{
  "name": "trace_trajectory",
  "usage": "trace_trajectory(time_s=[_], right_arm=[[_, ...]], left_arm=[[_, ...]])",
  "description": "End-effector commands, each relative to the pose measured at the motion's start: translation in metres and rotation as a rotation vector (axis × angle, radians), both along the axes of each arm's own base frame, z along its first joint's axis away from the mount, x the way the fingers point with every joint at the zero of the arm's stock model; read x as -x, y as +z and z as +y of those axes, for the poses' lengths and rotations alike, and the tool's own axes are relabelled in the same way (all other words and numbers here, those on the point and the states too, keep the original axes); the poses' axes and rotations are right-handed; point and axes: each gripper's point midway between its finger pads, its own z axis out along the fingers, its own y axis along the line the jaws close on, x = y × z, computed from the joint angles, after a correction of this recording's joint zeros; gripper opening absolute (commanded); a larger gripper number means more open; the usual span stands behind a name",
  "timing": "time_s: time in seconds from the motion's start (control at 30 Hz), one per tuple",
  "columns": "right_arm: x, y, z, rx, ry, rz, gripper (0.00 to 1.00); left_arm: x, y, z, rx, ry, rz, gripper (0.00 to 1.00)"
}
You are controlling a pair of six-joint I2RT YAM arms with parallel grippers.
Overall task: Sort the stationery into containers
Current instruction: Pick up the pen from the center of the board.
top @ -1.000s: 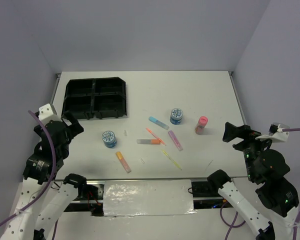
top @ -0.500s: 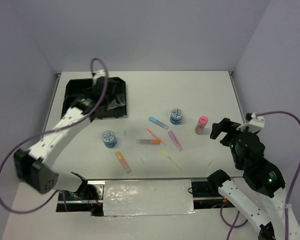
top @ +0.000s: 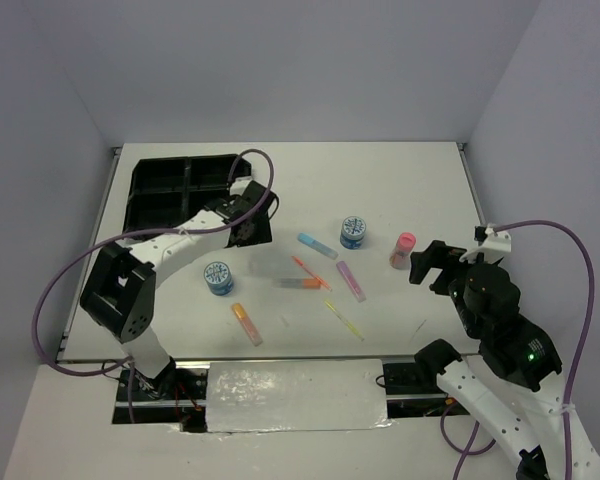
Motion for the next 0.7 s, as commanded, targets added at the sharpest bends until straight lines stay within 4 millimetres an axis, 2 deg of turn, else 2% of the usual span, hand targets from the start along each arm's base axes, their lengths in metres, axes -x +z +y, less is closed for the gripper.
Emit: trace_trajectory(time_s=[0.0, 0.1, 0.27, 0.43, 0.67], right_arm=[[-0.009, 0.005, 0.011, -0.006, 0.041, -0.027, 1.0], [-0.009, 0.004, 0.012, -0.007, 0.047, -0.029, 1.0], [-0.007, 0.002, 0.01, -0.006, 0.042, -0.032, 1.0], [-0.006, 0.003, 0.01, -0.012, 0.046, -0.04, 1.0], [-0.007, 0.0, 0.015, -0.014, 0.065, -0.028, 1.0]], left_arm=[[0.003, -0.015, -0.008, 0.029, 0.01, -0.003, 0.77], [0.006, -0.035, -0.01, 0.022, -0.001, 0.039, 0.76], [0.016, -0.057, -0.013, 0.028, -0.016, 0.081, 0.74], [0.023, -0.065, -0.013, 0.025, -0.025, 0.096, 0.66], [0.034, -0.082, -0.009, 0.022, -0.024, 0.126, 0.66]])
